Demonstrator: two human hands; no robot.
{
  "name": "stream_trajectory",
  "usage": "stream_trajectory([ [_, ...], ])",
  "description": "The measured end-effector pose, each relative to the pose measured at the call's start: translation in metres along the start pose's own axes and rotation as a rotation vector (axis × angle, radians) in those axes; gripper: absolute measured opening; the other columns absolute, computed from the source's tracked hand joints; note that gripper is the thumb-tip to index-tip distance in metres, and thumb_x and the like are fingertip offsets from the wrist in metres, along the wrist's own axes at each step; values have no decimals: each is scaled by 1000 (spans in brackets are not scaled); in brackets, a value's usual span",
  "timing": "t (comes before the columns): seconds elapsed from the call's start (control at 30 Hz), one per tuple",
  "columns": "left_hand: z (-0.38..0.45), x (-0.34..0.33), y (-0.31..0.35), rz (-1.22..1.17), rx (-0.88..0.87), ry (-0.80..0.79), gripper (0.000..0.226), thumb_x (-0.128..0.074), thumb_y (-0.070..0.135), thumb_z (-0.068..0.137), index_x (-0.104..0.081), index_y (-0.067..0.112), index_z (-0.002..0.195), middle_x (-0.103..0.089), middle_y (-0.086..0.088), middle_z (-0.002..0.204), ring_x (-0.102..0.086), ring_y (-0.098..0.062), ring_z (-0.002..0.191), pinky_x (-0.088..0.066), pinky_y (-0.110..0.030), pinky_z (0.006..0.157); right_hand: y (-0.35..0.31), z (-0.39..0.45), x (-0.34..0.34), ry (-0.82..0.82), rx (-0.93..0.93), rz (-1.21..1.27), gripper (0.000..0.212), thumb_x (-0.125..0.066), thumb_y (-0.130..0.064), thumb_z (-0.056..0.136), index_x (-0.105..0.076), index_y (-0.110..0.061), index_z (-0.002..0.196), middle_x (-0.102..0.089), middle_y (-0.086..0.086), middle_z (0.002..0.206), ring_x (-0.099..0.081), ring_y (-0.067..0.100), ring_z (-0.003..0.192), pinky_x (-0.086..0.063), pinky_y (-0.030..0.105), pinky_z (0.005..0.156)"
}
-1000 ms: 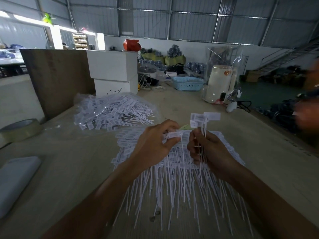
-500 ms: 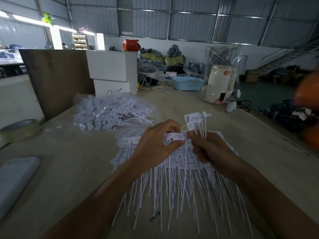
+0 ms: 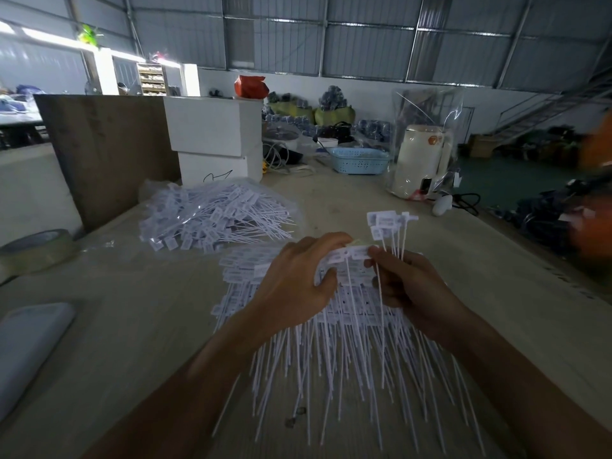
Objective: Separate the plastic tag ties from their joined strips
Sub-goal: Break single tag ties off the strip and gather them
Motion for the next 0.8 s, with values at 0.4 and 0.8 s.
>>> stream_trajectory([
  [0.4,0,17,4,157,-52,166,27,-67,22,89,-69,17,115,-71,-1,105,-64,-23,95,-52,-35,79,6,-1,-13,-115,-55,28,34,-61,-40,91,-73,-7,91,-20,-4,58,-15,13,46,-24,24,42],
  [0.8,0,20,4,184,-21,168,27,-69,22,85,-72,19,112,-73,-2,101,-66,-25,89,-54,-36,73,9,-6,-23,-180,-123,21,32,-62,-37,91,-72,-7,96,-14,0,65,-14,12,50,-23,21,41],
])
Point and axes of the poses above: each hand's wrist, its own z-axis towards the middle knuckle, its own x-axis out of the back of the hand, y = z × x, the point moved 10 cm from there along z, towards the middle knuckle
